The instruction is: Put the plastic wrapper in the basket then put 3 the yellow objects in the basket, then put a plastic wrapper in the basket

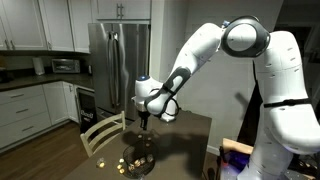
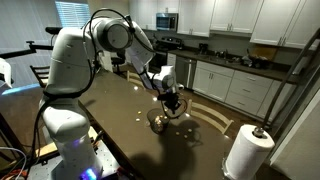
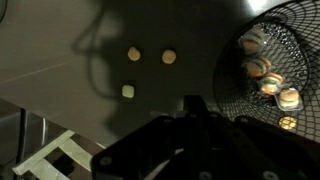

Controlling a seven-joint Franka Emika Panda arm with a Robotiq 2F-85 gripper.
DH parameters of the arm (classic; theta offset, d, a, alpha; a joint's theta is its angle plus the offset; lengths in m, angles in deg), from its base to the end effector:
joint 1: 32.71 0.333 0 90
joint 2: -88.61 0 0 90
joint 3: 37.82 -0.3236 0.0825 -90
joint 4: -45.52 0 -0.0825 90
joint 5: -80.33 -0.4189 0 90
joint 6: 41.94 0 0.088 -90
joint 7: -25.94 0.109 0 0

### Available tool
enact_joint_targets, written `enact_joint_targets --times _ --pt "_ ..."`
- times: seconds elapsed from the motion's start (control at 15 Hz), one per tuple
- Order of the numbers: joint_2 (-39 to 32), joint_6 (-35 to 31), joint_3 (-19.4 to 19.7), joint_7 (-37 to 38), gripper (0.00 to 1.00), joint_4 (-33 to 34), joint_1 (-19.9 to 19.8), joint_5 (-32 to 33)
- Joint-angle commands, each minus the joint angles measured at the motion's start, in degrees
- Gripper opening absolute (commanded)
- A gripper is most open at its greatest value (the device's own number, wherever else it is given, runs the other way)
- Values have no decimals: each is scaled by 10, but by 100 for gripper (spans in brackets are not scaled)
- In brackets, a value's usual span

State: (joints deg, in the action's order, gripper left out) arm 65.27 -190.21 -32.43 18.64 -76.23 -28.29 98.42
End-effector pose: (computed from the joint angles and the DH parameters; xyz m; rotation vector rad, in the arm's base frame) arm 0.6047 -0.0052 0.1975 2.8742 0.5588 0.0546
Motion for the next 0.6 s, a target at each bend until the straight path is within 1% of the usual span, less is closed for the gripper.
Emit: enact_joint_targets --times 0.0,0.2,0.27,0.47,0.53 --pt "20 -10 -12 20 0 -23 22 39" --pt "17 -6 -24 20 0 -23 38 50" --pt "13 0 -30 16 0 -20 38 45" --pt "11 30 -54 -2 0 -18 26 5" --pt "10 53 -65 -12 0 -15 20 -15"
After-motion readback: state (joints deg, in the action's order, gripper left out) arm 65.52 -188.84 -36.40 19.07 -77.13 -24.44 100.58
